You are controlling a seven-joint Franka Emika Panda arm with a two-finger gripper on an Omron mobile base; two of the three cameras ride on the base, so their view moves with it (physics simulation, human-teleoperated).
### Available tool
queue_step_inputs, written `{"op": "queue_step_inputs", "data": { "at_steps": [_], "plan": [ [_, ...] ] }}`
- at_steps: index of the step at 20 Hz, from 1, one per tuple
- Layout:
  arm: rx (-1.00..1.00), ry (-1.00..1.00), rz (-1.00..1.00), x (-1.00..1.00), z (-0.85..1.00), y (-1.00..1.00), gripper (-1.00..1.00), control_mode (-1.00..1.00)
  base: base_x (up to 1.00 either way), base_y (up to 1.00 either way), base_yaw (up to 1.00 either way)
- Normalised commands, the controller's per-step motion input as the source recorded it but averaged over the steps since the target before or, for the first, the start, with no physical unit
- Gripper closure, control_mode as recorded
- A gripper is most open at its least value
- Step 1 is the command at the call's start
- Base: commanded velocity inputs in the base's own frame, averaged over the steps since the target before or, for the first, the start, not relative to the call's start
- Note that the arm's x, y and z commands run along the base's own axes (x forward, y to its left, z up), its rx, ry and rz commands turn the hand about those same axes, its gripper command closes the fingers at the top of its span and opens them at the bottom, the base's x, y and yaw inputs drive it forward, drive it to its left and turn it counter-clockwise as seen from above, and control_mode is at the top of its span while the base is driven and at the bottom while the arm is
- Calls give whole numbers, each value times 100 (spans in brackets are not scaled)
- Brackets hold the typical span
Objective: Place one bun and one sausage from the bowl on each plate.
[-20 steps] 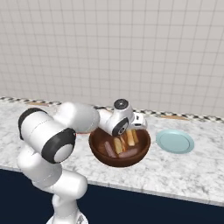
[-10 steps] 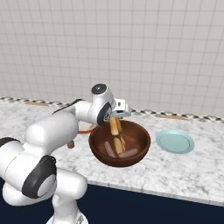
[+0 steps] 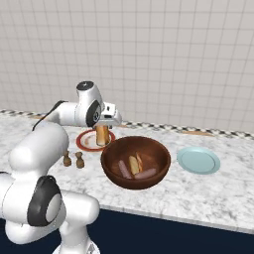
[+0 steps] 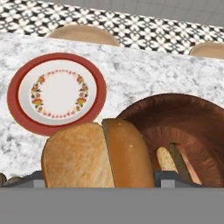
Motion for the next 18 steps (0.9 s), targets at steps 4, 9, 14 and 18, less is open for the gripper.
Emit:
{"op": "queue_step_inputs", "data": {
  "at_steps": [4,9,14,18],
  "plan": [
    [0,6,0,-1,0,84,100,-100,0,0,0],
    [11,18,0,7,-1,67,100,-100,0,0,0],
    [5,18,2,36,-34,28,100,-100,0,0,0],
    [-1,11,3,60,-43,0,100,-100,0,0,0]
  ]
}}
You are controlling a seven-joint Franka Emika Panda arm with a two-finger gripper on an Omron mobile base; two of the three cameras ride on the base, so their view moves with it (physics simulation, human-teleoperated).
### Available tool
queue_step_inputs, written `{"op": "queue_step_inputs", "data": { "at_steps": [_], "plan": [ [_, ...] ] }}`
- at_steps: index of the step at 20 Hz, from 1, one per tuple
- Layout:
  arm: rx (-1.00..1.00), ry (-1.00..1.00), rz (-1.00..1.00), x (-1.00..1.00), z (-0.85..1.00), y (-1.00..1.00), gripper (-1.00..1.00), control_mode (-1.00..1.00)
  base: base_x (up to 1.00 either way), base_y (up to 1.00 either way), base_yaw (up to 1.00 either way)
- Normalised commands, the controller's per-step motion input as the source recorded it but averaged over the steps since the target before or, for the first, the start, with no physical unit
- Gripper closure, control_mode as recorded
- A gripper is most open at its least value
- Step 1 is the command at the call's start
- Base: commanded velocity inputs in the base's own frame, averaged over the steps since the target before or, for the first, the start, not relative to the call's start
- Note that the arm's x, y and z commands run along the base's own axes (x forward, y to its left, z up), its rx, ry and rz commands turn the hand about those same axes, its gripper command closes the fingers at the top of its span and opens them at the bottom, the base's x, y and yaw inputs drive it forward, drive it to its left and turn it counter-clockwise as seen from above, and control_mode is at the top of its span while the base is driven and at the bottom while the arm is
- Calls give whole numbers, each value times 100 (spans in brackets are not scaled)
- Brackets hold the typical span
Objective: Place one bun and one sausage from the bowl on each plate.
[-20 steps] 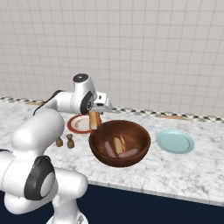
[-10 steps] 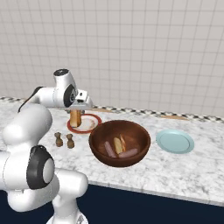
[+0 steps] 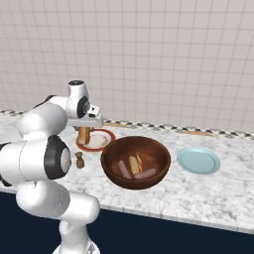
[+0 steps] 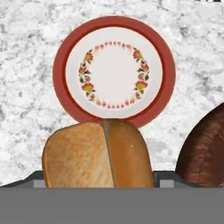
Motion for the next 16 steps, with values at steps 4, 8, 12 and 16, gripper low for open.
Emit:
{"op": "queue_step_inputs", "data": {
  "at_steps": [4,8,12,16],
  "plan": [
    [-1,22,4,59,-30,7,100,-100,0,0,0],
    [-1,13,4,42,-24,2,100,-100,0,0,0],
    [-5,0,2,28,-36,0,100,-100,0,0,0],
    [-6,-13,1,0,-39,0,100,-100,0,0,0]
  ]
}}
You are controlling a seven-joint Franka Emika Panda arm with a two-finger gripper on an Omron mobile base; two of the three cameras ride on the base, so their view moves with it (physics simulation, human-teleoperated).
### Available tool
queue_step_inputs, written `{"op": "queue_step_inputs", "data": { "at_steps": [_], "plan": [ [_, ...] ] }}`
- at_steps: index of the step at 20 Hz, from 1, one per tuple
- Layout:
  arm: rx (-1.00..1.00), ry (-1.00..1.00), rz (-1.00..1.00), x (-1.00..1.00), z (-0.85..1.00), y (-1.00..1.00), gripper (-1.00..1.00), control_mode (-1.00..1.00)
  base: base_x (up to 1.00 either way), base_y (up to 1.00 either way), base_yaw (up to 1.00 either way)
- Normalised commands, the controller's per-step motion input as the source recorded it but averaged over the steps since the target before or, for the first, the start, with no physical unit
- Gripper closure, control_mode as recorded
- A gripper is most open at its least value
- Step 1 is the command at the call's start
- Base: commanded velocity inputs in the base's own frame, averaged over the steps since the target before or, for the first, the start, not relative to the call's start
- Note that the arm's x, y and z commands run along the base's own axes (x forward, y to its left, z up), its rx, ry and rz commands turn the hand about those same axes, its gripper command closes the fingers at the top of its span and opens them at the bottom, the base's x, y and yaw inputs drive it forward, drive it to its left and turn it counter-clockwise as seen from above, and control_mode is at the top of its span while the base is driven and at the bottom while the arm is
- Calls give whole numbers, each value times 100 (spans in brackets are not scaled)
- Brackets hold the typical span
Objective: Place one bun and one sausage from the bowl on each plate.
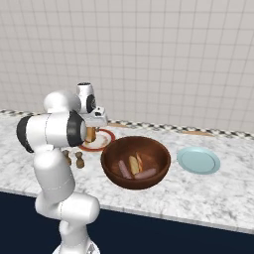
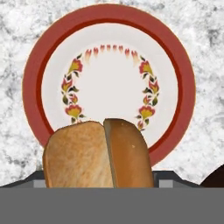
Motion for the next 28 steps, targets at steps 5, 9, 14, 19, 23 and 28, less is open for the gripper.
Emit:
{"op": "queue_step_inputs", "data": {
  "at_steps": [5,9,14,19,23,28],
  "plan": [
    [0,-7,0,0,-30,0,100,-100,0,0,0],
    [0,-2,0,22,-17,0,100,-100,0,0,0],
    [0,0,0,47,-11,0,100,-100,0,0,0],
    [0,0,0,37,-14,0,100,-100,0,0,0],
    [0,0,0,29,-17,0,100,-100,0,0,0],
    [0,0,0,14,-25,0,100,-100,0,0,0]
  ]
}}
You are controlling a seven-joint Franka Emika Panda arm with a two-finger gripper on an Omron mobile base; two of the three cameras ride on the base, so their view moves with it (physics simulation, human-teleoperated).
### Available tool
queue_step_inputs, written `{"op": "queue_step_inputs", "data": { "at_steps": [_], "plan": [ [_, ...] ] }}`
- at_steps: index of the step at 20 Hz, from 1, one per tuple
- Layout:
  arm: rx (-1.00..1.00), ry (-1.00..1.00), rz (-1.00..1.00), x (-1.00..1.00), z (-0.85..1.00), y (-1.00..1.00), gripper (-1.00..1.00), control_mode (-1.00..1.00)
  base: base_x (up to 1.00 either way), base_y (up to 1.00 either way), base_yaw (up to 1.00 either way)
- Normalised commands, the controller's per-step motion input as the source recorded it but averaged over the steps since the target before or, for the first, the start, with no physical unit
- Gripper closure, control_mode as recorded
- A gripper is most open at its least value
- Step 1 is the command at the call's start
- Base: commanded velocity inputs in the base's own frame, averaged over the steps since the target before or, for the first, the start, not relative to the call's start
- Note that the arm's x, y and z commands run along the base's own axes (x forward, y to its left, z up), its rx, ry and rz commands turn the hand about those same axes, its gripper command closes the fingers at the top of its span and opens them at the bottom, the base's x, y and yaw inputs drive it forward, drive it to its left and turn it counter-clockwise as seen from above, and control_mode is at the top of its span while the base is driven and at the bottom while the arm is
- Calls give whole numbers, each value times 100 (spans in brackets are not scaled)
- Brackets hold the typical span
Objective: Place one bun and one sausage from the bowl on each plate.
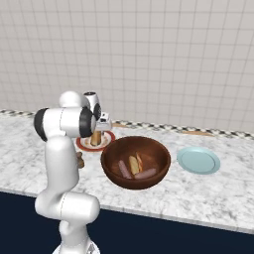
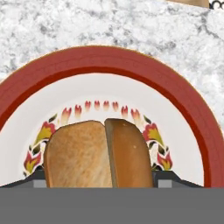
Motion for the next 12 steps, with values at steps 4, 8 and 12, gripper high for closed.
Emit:
{"op": "queue_step_inputs", "data": {
  "at_steps": [4,8,12],
  "plan": [
    [0,0,0,16,-20,0,100,-100,0,0,0],
    [0,0,0,28,-21,0,100,-100,0,0,0],
    [0,0,0,26,-21,0,100,-100,0,0,0]
  ]
}}
